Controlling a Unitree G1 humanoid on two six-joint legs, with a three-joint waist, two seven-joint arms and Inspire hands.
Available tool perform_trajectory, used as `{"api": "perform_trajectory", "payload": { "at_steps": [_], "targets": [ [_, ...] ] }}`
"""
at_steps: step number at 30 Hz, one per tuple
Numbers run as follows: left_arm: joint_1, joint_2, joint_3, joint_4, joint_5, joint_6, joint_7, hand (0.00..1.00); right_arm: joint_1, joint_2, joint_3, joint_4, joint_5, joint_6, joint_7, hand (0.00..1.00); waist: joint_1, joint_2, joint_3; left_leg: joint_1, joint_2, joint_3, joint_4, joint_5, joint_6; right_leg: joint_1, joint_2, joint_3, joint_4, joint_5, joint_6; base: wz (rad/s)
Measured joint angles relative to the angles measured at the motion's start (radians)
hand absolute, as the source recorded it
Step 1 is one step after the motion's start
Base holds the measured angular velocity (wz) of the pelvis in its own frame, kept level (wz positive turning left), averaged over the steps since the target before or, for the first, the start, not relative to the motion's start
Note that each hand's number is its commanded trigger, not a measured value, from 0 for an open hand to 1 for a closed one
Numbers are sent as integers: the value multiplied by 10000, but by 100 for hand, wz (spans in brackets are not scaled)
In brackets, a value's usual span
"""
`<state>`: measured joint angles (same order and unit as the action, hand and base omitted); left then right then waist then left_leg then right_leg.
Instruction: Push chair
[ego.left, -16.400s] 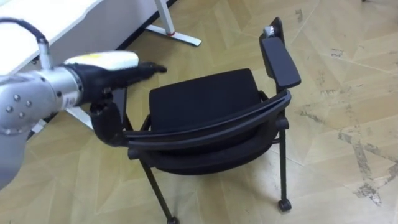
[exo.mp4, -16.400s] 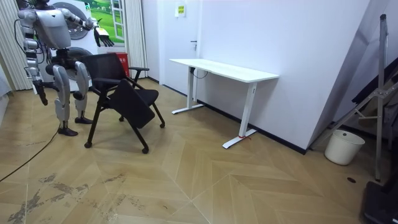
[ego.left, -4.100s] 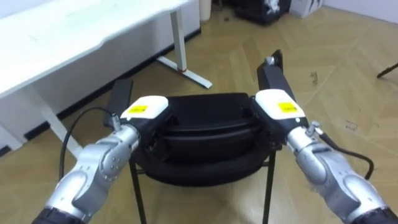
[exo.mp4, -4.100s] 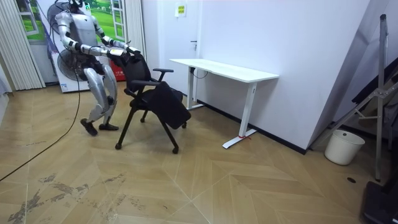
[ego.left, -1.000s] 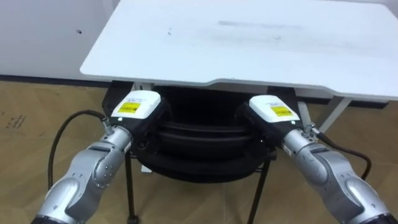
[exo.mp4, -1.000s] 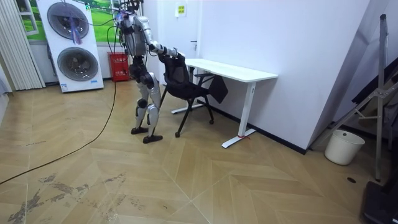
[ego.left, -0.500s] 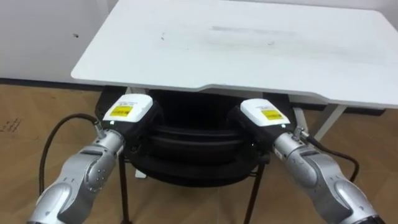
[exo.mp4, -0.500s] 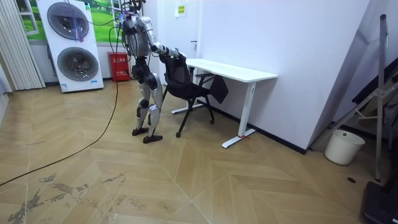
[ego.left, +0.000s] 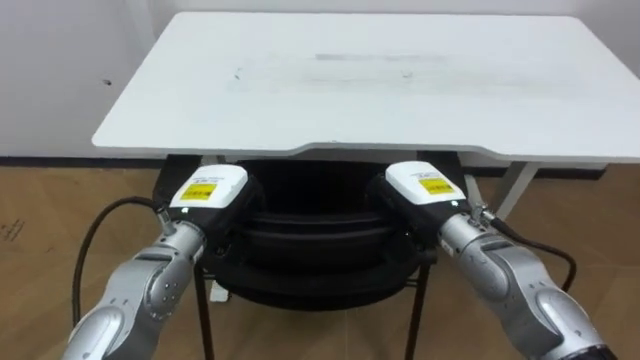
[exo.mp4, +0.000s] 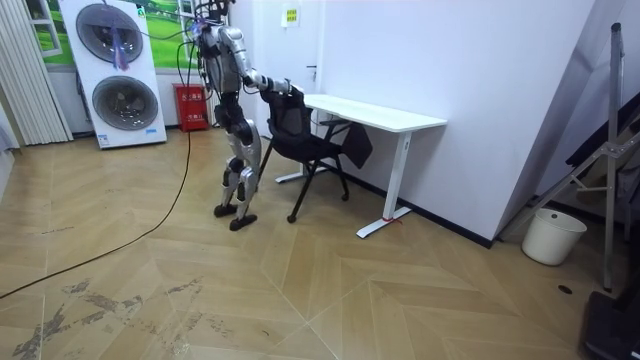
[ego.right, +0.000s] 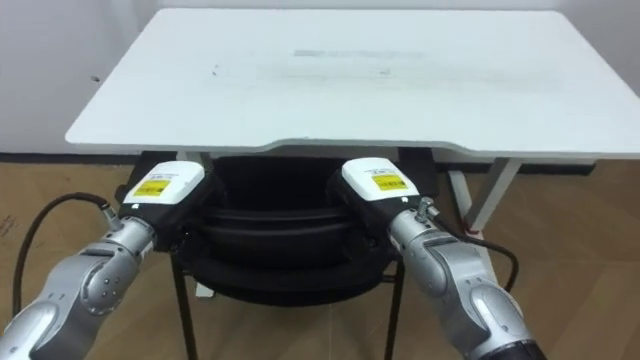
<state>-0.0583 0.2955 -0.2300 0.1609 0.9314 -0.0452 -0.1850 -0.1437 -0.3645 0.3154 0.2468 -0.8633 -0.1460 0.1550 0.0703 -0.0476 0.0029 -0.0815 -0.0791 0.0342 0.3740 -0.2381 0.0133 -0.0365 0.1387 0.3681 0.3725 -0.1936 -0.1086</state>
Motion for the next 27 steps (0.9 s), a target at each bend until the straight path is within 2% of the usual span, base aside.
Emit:
{"api": "perform_trajectory", "payload": {
  "at_steps": [1,2,3,4,5,6,7,8,9,11,13,16,18,24,27],
  "targets": [
    [0,-40,0,-53,2,-31,-9,100,1,-161,-1,-84,50,-50,-17,100,100,31,-4,-115,-180,-125,-551,208,48,-10,1,351,-214,219,37,-88],
    [5,-47,23,-237,-40,-91,-27,100,20,-402,52,-207,247,-102,-163,100,294,175,13,-247,-268,-448,-1591,778,86,-26,93,782,-487,572,79,-80],
    [5,-9,31,-366,-57,-98,-58,100,33,-465,68,-270,314,-103,-273,100,322,316,-27,-297,-206,-680,-1976,1065,93,-87,208,849,-479,598,104,-81],
    [8,139,48,-544,-139,-118,-52,100,37,-470,90,-288,386,-99,-447,100,318,400,-30,-313,-13,-518,-2067,1876,310,-297,374,734,-209,440,136,-51],
    [0,288,49,-567,-152,-173,-46,100,41,-291,103,-194,373,-48,-499,100,300,225,-49,-255,171,398,-2003,1971,673,-364,161,-371,186,69,213,-54],
    [5,302,49,-556,-141,-113,-71,100,60,-237,102,-178,355,-44,-479,100,308,134,17,23,179,960,-2002,1842,799,-352,-367,-1783,347,-170,287,-44],
    [7,305,51,-556,-130,-59,-121,100,84,-228,103,-190,357,-51,-447,100,329,135,34,152,171,1152,-2004,1767,854,-332,-606,-2399,345,-226,277,-51],
    [7,310,71,-593,-130,-40,-281,100,132,-181,103,-217,318,-59,-489,100,273,189,63,283,135,1318,-1896,1662,912,-300,-900,-3244,134,-247,257,-36],
    [6,342,104,-679,-132,-6,-418,100,149,-177,102,-248,313,-61,-541,100,94,223,63,310,100,1327,-1796,1583,979,-189,-965,-3378,-76,-243,251,-26],
    [6,346,120,-799,-56,13,-424,100,145,-207,84,-278,370,-58,-550,100,65,190,72,358,89,1501,-1876,1535,1053,-162,-969,-3202,-224,-222,275,-25],
    [38,369,144,-1011,-31,-21,-567,100,151,-295,15,-353,402,-65,-498,100,-31,183,73,361,93,1707,-1908,1425,1103,-185,-1007,-3170,-248,-237,381,-31],
    [94,262,131,-1171,-156,-53,-805,100,145,-394,-94,-356,378,-46,-425,100,52,170,88,416,69,2047,-1857,1249,1224,-345,-1252,-3525,82,-328,561,-32],
    [104,236,94,-1206,-153,3,-826,100,137,-358,-146,-354,247,-49,-425,100,-60,193,115,430,7,2107,-1718,1224,1317,-445,-1421,-3721,304,-425,624,-12],
    [96,311,128,-1216,-176,13,-823,100,84,-266,-136,-285,247,-72,-440,100,27,231,159,379,34,2256,-1682,1208,1317,-517,-1420,-3655,192,-372,695,-10],
    [70,313,116,-1264,-166,-24,-817,100,79,-314,-140,-279,289,-73,-492,100,27,251,151,291,87,2298,-1692,1223,1343,-519,-1391,-3692,-24,-217,748,-4]
  ]
}}
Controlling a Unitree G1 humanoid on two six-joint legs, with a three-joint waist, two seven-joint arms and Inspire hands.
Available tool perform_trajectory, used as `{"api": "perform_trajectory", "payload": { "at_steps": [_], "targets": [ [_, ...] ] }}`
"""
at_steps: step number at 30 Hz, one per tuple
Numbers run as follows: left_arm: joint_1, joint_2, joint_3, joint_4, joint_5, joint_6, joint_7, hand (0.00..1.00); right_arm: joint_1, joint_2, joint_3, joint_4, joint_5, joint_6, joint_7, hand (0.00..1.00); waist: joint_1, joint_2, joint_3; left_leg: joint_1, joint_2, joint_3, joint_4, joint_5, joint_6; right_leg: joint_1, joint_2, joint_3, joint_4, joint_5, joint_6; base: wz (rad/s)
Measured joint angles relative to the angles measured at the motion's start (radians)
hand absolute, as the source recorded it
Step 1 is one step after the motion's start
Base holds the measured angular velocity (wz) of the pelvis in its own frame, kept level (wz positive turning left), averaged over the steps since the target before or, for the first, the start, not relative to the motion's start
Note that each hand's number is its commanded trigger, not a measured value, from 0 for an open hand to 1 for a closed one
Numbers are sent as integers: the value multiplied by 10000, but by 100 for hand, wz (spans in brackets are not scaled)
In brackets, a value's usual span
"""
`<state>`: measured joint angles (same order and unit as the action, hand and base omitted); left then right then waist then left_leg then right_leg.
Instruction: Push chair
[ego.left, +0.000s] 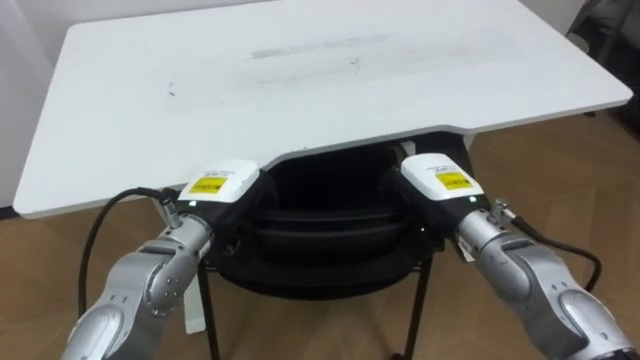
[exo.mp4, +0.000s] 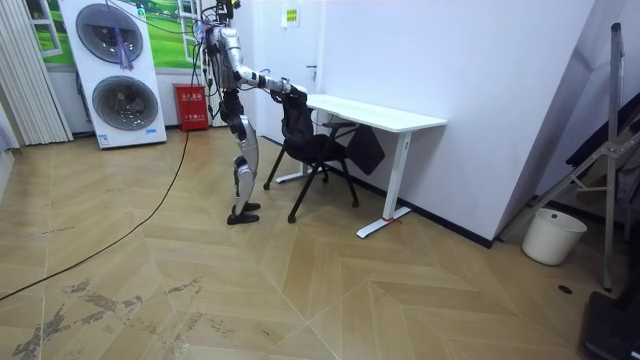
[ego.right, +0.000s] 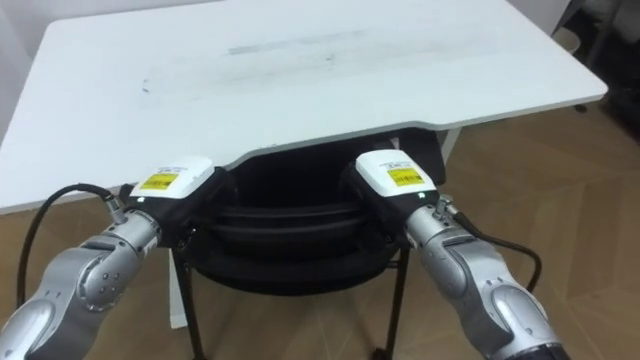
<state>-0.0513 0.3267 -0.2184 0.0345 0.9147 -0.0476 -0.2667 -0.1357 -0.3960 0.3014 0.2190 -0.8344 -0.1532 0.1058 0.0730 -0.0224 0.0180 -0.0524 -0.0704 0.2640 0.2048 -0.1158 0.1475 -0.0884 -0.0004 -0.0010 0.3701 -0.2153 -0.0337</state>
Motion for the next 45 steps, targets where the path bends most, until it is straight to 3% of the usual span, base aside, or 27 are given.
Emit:
{"api": "perform_trajectory", "payload": {
  "at_steps": [9,10,11,12,16,20,26,38,45],
  "targets": [
    [6,23,-14,-171,-6,148,-173,100,-81,23,-57,-34,-85,2,178,100,-110,111,-41,-54,115,58,-218,142,53,199,105,-114,-759,464,56,-1],
    [5,23,-11,-185,-8,157,-203,100,-81,27,-63,-41,-89,2,187,88,-118,119,-42,-54,117,62,-230,143,54,202,106,-122,-776,476,62,0],
    [5,22,-11,-202,-11,164,-216,2,-81,41,-79,-51,-110,2,199,22,-151,120,-41,-55,117,66,-240,154,72,206,98,-180,-778,477,64,0],
    [5,21,-12,-202,-12,164,-216,0,-81,64,-101,-51,-139,2,219,0,-154,119,-41,-55,117,66,-243,156,74,208,97,-186,-779,478,64,0],
    [4,16,-11,-206,-16,190,-225,0,-81,154,-167,-147,-168,150,398,0,-184,118,-40,-53,117,67,-259,156,75,214,85,-209,-782,478,69,0],
    [-48,20,5,-252,-80,332,-401,0,-110,471,-601,-443,316,721,865,0,-393,126,-31,-27,125,61,-253,155,76,313,87,-219,-954,488,98,0],
    [-84,25,47,-372,-315,334,-700,0,-163,512,-914,-444,578,1331,1054,0,-444,129,-28,-27,122,128,-329,112,142,366,39,-282,-1154,694,203,-5],
    [-97,23,51,-390,-394,376,-753,0,-214,871,-969,-444,778,1767,1169,0,-442,86,7,32,115,301,-367,80,186,377,17,-175,-1172,710,233,-4],
    [-334,142,51,-440,-348,304,-785,0,-638,651,-1018,-604,864,1770,1496,0,-508,98,22,-130,123,299,-190,54,225,254,0,-176,-1142,773,271,0]
  ]
}}
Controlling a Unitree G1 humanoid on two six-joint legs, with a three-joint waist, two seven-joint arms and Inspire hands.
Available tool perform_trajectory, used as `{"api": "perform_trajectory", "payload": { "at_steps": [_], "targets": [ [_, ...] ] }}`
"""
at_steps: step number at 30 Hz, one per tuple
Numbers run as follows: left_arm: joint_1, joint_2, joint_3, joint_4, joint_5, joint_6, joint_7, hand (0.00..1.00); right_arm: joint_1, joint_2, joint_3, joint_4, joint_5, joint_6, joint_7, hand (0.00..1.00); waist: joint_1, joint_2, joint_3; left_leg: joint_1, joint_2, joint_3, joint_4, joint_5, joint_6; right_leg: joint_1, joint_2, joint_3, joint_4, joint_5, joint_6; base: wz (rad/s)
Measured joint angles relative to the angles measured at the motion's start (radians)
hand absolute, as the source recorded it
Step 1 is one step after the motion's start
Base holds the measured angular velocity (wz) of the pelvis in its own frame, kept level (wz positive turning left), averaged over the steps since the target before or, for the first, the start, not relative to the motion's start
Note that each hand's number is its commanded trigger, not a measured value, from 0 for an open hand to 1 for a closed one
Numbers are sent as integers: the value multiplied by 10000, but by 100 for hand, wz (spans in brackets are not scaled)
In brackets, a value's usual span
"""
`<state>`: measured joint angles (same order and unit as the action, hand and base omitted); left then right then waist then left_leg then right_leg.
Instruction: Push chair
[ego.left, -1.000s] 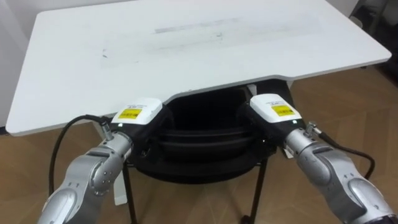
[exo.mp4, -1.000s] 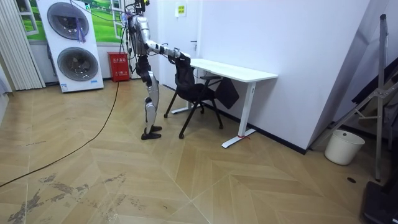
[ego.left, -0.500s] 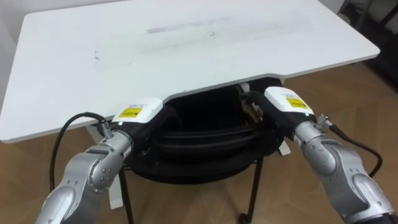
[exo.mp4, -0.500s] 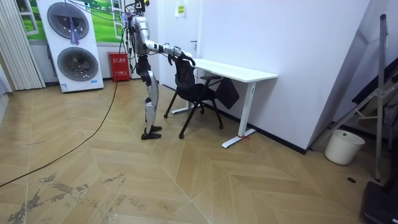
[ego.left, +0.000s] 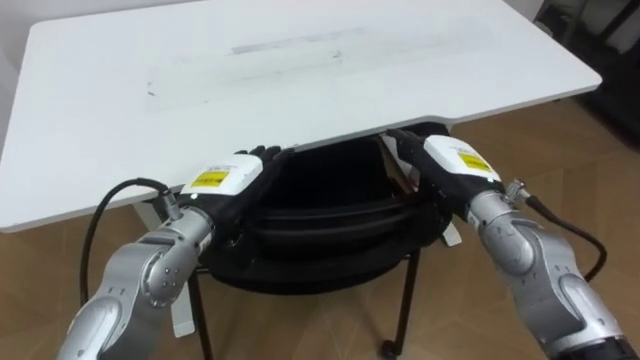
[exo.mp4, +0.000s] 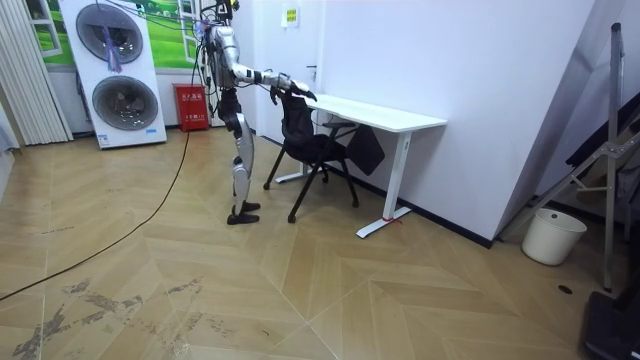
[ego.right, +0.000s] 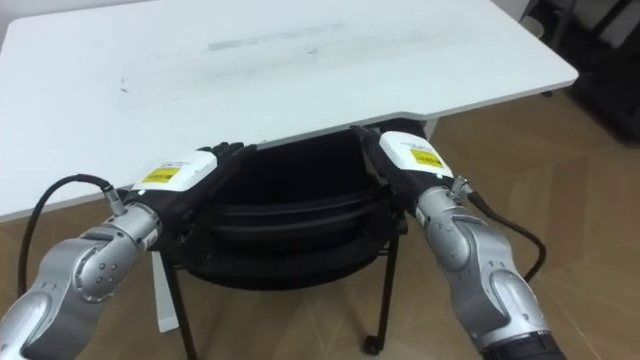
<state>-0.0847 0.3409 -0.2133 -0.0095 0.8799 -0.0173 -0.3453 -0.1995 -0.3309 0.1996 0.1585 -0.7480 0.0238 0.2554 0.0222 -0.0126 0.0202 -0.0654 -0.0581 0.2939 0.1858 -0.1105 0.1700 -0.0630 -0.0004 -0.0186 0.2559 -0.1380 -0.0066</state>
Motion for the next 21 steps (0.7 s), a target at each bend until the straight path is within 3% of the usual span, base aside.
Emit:
{"api": "perform_trajectory", "payload": {
  "at_steps": [3,5,6,7,8,9,10,12,13,15,16,18,21],
  "targets": [
    [-299,315,17,-239,211,-187,-75,0,-182,-389,-327,-280,7,-73,300,0,126,-4,3,-129,18,5,115,1,-1,-107,15,85,35,54,15,-4],
    [-685,1233,201,-828,197,-515,-202,0,-184,-880,-650,-903,-100,-20,453,0,137,25,16,-284,54,29,206,5,-7,-216,8,-14,23,132,27,2],
    [-698,1472,335,-880,83,-677,-201,0,-182,-1197,-882,-1249,35,-47,478,0,195,27,18,-300,66,36,222,12,5,-217,17,-16,9,207,54,0],
    [-700,1531,413,-905,87,-768,-201,0,-182,-1380,-1101,-1449,57,-103,495,0,244,30,17,-299,79,45,240,11,9,-209,18,-41,3,228,61,-16],
    [-706,1663,619,-1027,84,-992,-200,0,-185,-1668,-1795,-1904,190,-241,414,0,440,43,25,-301,115,92,268,7,18,-196,17,-132,-51,288,37,-13],
    [-706,1806,1132,-1342,39,-1278,-200,0,-186,-1705,-2967,-2502,485,-325,35,0,603,105,62,-291,144,96,284,6,16,-107,39,-166,-191,325,-16,-10],
    [-706,1936,1426,-1562,-71,-1411,-194,0,-196,-1756,-3520,-2796,638,-350,-306,0,658,151,80,-267,153,93,287,5,13,-53,44,-187,-262,350,-29,10],
    [-947,2239,3457,-1895,-267,-1442,1470,0,-569,-1930,-4847,-3443,1336,-441,-1892,0,692,272,70,-202,163,71,255,1,5,78,19,-280,-360,364,3,12],
    [-1109,2370,4067,-1906,-298,-1373,1888,0,-591,-1960,-5077,-3606,1455,-511,-2183,0,676,268,65,-201,166,71,274,0,2,78,20,-260,-355,342,13,5],
    [-1343,2941,6358,-2028,-427,-1100,3474,0,-323,-2341,-6018,-3909,2199,-903,-2985,0,460,200,20,-141,142,60,169,-14,-22,125,-22,-369,-363,276,66,0],
    [-1284,3001,6868,-2063,-396,-1079,3876,0,-204,-2439,-6279,-3934,2395,-958,-3141,0,419,191,9,-103,127,66,150,-30,-46,147,-36,-368,-360,275,65,-10],
    [-675,3158,8434,-2060,-413,-962,5141,0,283,-2771,-7313,-3922,2884,-924,-3735,0,197,181,-68,34,78,82,130,-141,-207,259,-86,-342,-377,250,65,-8],
    [277,3054,9424,-2040,-476,-814,6373,0,997,-2778,-8450,-3713,3835,-775,-4527,0,73,52,-186,252,70,160,139,-325,-503,454,-127,-378,-385,170,81,-10]
  ]
}}
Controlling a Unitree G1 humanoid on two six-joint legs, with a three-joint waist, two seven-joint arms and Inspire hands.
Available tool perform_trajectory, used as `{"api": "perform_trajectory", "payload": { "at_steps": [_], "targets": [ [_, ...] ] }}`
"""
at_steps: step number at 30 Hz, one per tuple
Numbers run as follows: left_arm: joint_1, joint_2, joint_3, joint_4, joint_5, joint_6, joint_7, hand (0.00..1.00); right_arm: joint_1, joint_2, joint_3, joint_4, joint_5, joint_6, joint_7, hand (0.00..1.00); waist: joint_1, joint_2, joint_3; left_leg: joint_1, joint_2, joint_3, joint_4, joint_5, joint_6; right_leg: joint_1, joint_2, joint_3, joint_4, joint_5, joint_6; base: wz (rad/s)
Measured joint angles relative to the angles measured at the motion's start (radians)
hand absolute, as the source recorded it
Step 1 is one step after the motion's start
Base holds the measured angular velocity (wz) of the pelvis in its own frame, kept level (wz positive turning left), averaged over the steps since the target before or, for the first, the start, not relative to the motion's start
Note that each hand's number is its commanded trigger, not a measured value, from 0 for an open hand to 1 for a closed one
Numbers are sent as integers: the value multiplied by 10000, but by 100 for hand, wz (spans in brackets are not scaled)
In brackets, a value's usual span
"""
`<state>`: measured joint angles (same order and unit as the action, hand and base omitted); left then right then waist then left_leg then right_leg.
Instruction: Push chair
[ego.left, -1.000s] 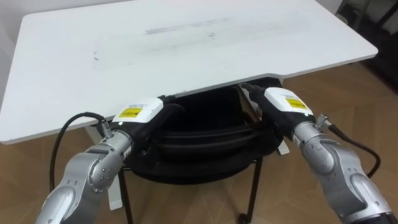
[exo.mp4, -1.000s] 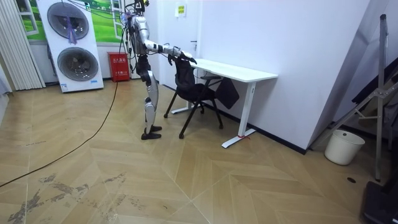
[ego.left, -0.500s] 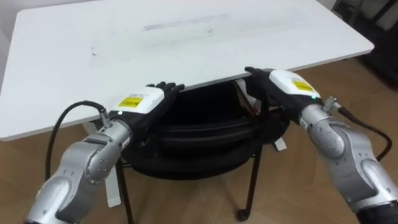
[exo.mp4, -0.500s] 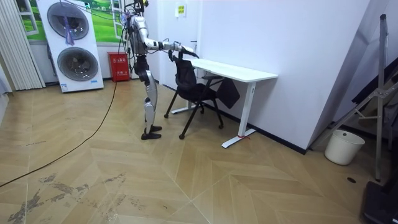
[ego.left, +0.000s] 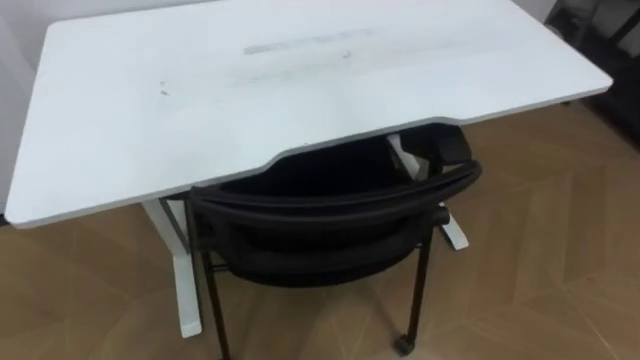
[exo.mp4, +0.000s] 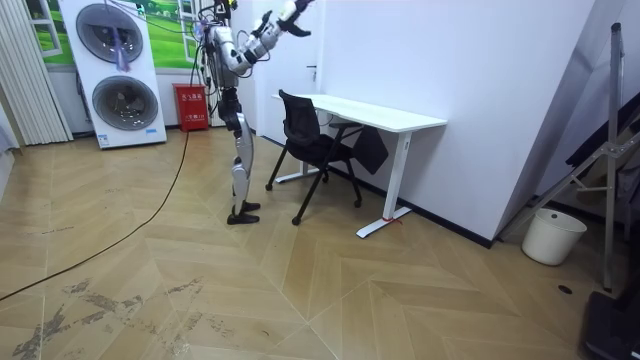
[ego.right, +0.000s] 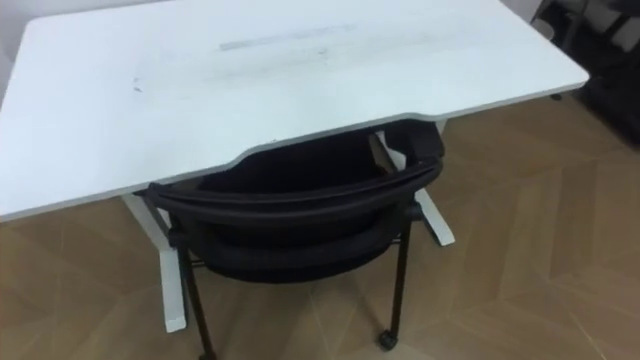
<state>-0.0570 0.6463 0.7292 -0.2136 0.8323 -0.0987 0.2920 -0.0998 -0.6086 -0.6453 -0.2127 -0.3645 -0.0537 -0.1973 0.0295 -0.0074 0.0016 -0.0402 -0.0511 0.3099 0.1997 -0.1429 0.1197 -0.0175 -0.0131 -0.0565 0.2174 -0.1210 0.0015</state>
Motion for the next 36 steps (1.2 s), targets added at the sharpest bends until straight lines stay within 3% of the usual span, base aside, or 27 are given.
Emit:
{"api": "perform_trajectory", "payload": {
  "at_steps": [4,7,10,11,12,15,16,18,20,21,24,25,27,31,33,36],
  "targets": [
    [603,-121,808,393,-183,346,1104,0,142,-10,-1117,369,631,136,-1131,0,-278,18,-87,97,13,21,50,-141,-239,80,-17,20,47,-16,29,-5],
    [1526,-157,1535,864,-1010,549,2016,0,766,-13,-2049,402,946,289,-2275,0,-478,146,-126,298,34,58,27,-259,-423,241,-1,15,66,-38,23,-8],
    [2211,-573,1891,1429,-1729,814,2929,0,1544,-4,-2624,424,1788,339,-3366,0,-603,304,-115,615,31,156,-69,-333,-450,394,-2,26,242,-192,37,-11],
    [2503,-944,1956,1500,-2021,948,3198,0,1946,64,-2773,422,2238,364,-3727,0,-632,333,-101,680,15,178,-102,-346,-429,388,-16,20,348,-289,32,-8],
    [2641,-1138,1981,1502,-2268,983,3326,0,2178,113,-2834,422,2440,385,-3916,0,-641,348,-98,699,12,192,-101,-358,-411,378,-19,23,407,-339,14,-11],
    [3332,-2194,2082,1902,-3745,1050,4097,0,3235,616,-2792,421,3531,658,-5041,0,-660,424,-79,769,53,344,-125,-380,-374,357,29,95,420,-577,-101,-16],
    [3405,-2309,2081,2042,-3995,1059,4212,0,3397,762,-2762,422,3769,677,-5203,0,-657,421,-80,773,68,349,-124,-380,-373,355,58,145,416,-621,-106,-7],
    [3686,-2682,2023,2613,-4887,1072,4586,0,3840,1349,-2667,448,4671,704,-5505,0,-644,398,-80,795,99,347,-150,-378,-370,353,158,305,410,-679,-155,-9],
    [4169,-3497,1551,3203,-6204,1106,4904,0,4601,2373,-2135,834,5645,688,-5642,0,-604,340,-93,826,122,347,-200,-381,-360,354,193,304,406,-698,-222,-8],
    [4385,-3830,1149,3784,-6972,1108,4910,0,4913,2869,-1751,1275,6337,725,-5591,0,-558,323,-93,828,146,353,-208,-402,-327,354,222,310,394,-721,-260,0],
    [4807,-4393,95,5659,-9081,1233,4661,0,5374,3760,-772,2995,8386,901,-5056,0,-504,295,-103,831,209,405,-192,-460,-236,354,264,279,364,-734,-389,-7],
    [4865,-4510,-67,6049,-9441,1233,4516,0,5374,3886,-594,3477,8667,915,-4857,0,-488,254,-129,840,210,405,-207,-461,-233,358,274,294,350,-742,-403,-7],
    [4875,-4853,-589,7909,-10082,1255,3723,0,5355,4377,-105,5493,9265,988,-4032,0,-465,273,-131,870,228,428,-250,-430,-180,405,315,313,202,-737,-440,-4],
    [4953,-5190,-1322,10340,-10114,1301,2207,0,5141,4583,482,8946,9495,993,-2350,0,-481,263,-129,998,203,153,-338,-485,-205,598,349,305,-14,-730,-469,-1],
    [4952,-5187,-1567,11312,-9936,1370,1479,0,5000,4588,853,10455,9482,988,-1602,0,-487,249,-124,1063,202,102,-316,-573,-237,712,362,314,-61,-814,-518,-2],
    [4849,-5178,-2704,12349,-9321,1444,337,0,4703,4577,2056,12404,9232,1001,-388,0,-516,225,-112,1061,202,99,-322,-614,-283,717,363,288,-86,-908,-557,0]
  ]
}}
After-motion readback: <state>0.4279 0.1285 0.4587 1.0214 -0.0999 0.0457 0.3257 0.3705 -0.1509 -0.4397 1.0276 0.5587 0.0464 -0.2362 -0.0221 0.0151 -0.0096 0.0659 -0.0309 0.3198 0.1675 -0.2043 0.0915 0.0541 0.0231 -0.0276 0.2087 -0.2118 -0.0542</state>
